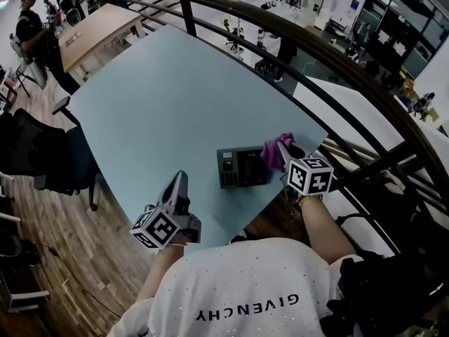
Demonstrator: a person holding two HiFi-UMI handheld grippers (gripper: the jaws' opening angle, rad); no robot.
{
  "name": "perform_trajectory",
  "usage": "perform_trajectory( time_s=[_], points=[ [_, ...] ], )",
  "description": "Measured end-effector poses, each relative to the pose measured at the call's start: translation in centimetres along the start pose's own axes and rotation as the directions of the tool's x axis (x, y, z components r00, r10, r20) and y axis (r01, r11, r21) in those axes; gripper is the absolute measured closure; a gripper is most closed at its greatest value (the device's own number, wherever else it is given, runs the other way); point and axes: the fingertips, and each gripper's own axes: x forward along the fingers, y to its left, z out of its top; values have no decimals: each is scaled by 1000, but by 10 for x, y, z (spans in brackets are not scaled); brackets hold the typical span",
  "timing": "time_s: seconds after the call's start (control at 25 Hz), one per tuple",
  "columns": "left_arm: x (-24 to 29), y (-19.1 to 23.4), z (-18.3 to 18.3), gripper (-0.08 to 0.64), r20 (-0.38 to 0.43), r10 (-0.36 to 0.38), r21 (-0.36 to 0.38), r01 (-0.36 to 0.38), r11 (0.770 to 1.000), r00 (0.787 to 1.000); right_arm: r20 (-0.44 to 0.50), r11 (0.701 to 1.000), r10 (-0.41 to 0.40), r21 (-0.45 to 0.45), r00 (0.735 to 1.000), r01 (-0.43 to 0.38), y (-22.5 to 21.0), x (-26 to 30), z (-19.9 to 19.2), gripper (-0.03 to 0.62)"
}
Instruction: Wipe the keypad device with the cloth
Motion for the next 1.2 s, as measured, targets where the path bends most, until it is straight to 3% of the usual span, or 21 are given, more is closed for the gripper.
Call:
perform_trajectory(
  time_s=[0.4,0.6,1.2],
  points=[
    [6,38,-2,560,-6,48,-68,-49,996,999,-85,1000,13,26,996,-11,10,28,-23,568],
    [9,47,-8,560,-25,54,-73,-56,996,998,-118,995,34,93,992,-23,10,27,-39,568],
    [23,46,-27,560,-68,12,-84,-18,996,998,-192,992,53,125,980,-29,24,22,-92,566]
  ],
)
